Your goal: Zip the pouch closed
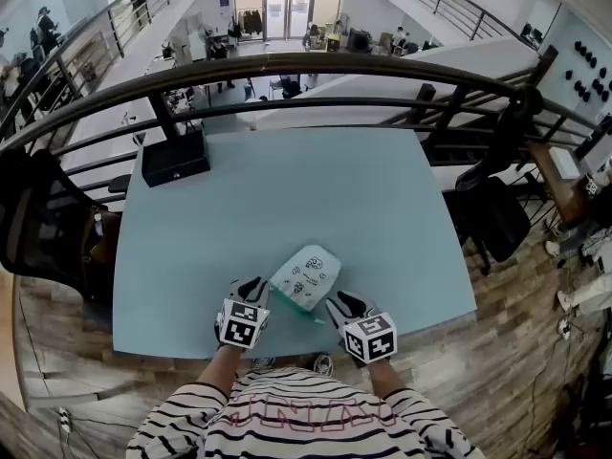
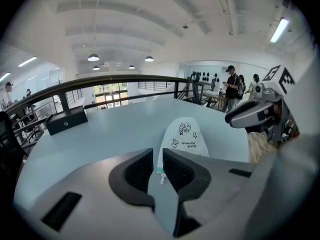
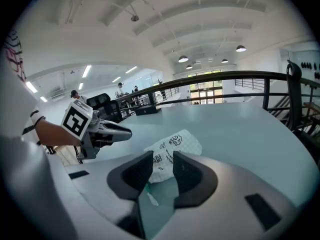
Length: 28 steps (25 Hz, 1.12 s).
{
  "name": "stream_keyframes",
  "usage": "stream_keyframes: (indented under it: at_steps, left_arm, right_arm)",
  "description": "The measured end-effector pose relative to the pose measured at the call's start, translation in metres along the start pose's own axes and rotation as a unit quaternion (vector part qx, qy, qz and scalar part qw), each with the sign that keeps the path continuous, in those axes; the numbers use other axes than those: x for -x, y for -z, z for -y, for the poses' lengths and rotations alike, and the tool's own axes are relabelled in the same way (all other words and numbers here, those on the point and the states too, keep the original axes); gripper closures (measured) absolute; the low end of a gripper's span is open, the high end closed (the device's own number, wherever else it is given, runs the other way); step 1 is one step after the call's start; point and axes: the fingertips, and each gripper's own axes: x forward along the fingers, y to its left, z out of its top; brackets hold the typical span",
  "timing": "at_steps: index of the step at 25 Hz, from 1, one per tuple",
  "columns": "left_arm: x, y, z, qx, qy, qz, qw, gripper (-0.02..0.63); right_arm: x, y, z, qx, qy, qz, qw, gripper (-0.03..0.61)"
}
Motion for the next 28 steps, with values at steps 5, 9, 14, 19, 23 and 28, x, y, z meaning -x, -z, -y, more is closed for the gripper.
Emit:
stream_keyframes:
  at_steps: [5,9,14,19,23,28]
  left_arm:
    - [0.031,-0.039,0.005,-0.009,-0.002,0.054,0.9985,0.568]
    - [0.052,-0.062,0.014,-0.022,-0.004,0.090,0.9957,0.566]
    - [0.076,-0.080,0.030,-0.032,-0.004,0.123,0.9919,0.566]
    - [0.096,-0.088,0.048,-0.049,-0.005,0.150,0.9875,0.566]
    - [0.104,-0.089,0.052,-0.046,-0.016,0.160,0.9859,0.572]
    - [0.107,-0.086,0.055,-0.035,-0.029,0.164,0.9855,0.583]
  right_arm:
    - [0.014,-0.026,-0.002,-0.003,0.011,0.047,0.999,0.459]
    - [0.027,-0.046,-0.004,0.001,0.013,0.084,0.996,0.460]
    - [0.041,-0.068,-0.009,0.016,0.002,0.118,0.993,0.500]
    - [0.053,-0.080,-0.018,0.022,-0.019,0.136,0.990,0.528]
    - [0.056,-0.083,-0.024,0.031,-0.043,0.140,0.989,0.537]
    - [0.058,-0.081,-0.027,0.039,-0.062,0.136,0.988,0.541]
